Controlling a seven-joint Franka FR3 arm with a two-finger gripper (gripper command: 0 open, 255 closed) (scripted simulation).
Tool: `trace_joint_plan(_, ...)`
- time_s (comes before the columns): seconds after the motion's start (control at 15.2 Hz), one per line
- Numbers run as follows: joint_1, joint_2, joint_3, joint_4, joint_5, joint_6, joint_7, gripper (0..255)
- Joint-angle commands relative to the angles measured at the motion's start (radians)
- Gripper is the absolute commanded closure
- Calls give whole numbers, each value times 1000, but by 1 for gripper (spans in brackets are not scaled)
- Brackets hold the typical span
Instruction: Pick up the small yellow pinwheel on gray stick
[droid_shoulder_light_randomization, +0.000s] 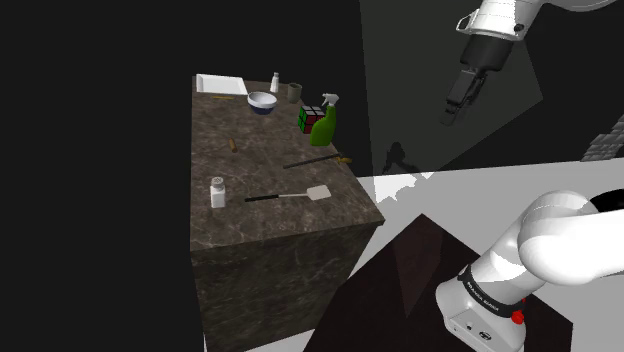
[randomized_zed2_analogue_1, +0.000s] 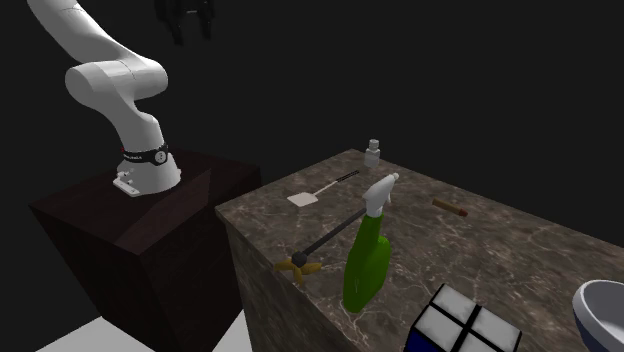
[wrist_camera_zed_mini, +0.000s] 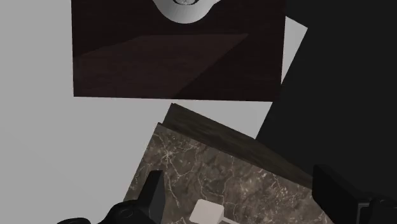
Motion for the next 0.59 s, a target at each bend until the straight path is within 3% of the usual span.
trace_joint_plan(0.0,0,0,0,0,0,0,0,0)
trace_joint_plan(0.53,36,210,-99,-29,-115,207,-284,0)
